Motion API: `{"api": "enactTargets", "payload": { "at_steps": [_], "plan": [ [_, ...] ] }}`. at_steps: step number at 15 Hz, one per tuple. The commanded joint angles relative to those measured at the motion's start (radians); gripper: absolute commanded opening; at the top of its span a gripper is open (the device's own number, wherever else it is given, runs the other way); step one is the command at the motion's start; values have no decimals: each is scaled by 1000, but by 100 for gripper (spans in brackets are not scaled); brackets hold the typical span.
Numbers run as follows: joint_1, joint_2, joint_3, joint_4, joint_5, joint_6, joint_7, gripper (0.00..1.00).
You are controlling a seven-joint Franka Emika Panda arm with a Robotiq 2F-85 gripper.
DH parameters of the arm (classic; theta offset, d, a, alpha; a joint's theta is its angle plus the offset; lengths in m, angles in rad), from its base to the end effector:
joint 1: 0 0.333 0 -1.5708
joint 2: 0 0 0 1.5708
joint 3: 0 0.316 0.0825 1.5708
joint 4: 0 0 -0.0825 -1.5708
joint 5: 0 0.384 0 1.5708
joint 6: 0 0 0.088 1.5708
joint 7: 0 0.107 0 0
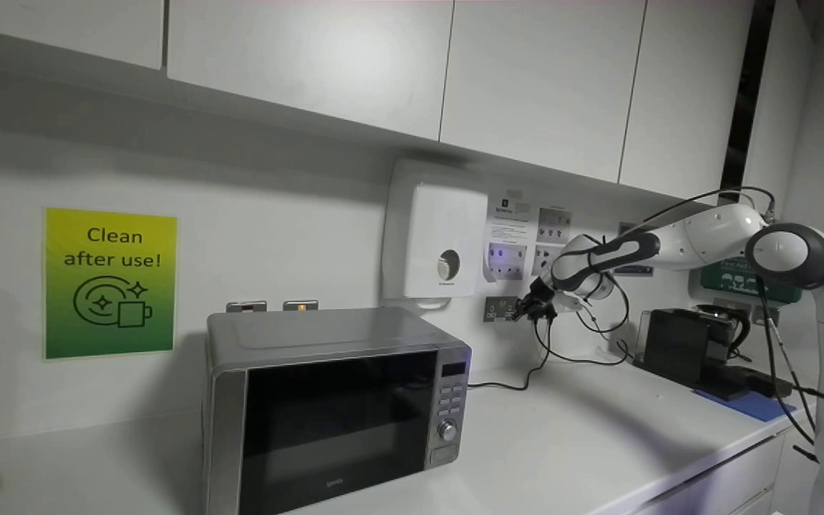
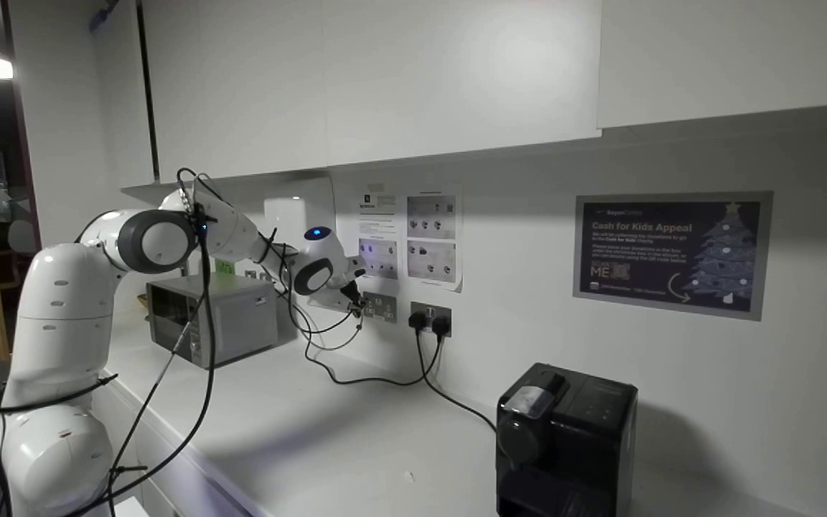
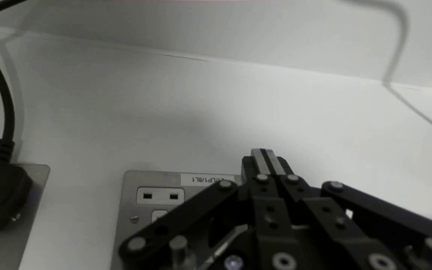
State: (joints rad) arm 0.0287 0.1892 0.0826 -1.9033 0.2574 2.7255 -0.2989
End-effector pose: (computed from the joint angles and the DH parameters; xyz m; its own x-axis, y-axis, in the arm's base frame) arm 0.6454 0.0595 0.4730 0.7826 0.1395 0.6068 0.2198 -0.9737 -0.0597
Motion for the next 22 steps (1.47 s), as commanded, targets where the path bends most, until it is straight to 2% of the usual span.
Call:
{"api": "enactTargets", "payload": {
  "at_steps": [1, 8, 22],
  "plan": [
    [-6, 57, 7, 78, -24, 38, 54, 0],
    [-8, 108, 15, 150, -38, 64, 89, 0],
    [-10, 117, 26, 180, -34, 80, 88, 0]
  ]
}}
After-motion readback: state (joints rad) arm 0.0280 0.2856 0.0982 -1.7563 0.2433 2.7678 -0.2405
